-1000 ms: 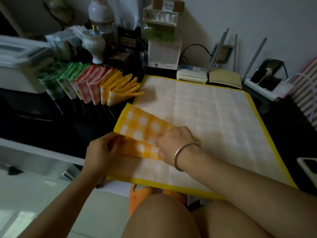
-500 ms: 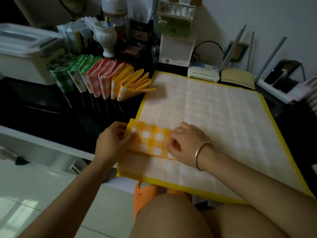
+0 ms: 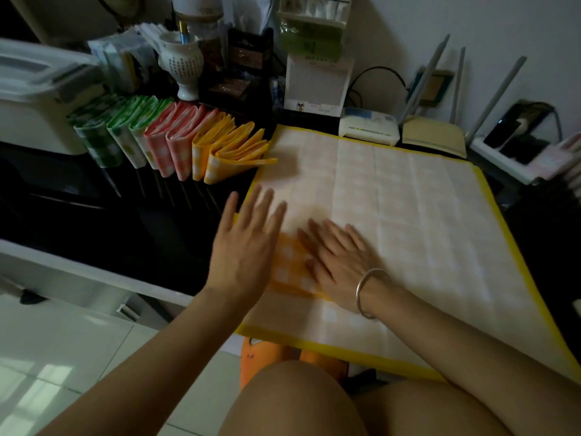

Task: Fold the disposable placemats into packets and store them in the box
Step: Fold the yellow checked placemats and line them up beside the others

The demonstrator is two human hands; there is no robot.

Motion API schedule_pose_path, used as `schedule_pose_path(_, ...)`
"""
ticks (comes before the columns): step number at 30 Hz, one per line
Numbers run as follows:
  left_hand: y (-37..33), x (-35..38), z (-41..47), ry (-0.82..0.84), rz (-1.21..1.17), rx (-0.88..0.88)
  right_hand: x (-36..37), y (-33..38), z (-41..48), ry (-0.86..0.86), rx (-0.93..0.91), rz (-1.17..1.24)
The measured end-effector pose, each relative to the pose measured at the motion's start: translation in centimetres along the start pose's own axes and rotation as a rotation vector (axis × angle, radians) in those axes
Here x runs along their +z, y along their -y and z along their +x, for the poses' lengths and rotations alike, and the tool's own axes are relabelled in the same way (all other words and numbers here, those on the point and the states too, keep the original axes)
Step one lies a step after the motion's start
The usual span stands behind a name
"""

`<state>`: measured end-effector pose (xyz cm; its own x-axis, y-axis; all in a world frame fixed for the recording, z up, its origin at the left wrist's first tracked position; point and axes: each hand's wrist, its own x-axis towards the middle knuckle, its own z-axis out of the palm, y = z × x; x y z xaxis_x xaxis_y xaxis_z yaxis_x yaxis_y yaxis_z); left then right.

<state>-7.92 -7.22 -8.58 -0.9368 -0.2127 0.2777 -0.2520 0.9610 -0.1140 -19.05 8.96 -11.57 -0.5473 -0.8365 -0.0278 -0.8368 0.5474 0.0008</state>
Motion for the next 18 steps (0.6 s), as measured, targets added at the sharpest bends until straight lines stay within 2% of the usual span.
schedule_pose_path(2, -0.6, 1.2, 0.2, 0.096, -0.008, 0.108, 0.0, -0.1, -0.1, 0.014, -0.006, -0.002)
schedule_pose_path(4, 0.0, 2.8, 0.0, 0.159, -0.046, 0.119, 0.3, -0.3, -0.2, 0.007, -0.003, 0.003)
schedule_pose_path(12, 0.7, 4.6, -1.2, 0.147, -0.142, 0.082, 0.3, -0.5, 0.0, 0.015, -0.011, -0.027)
schedule_pose_path(15, 0.7, 4.5, -1.2, 0.152, -0.148, 0.067, -0.1, -0.8, -0.1, -0.152, 0.029, 0.18)
schedule_pose_path(18, 0.5, 4.6, -1.1, 0.148, -0.148, 0.061, -0.8, -2.0, -1.0, -0.499, 0.241, 0.36)
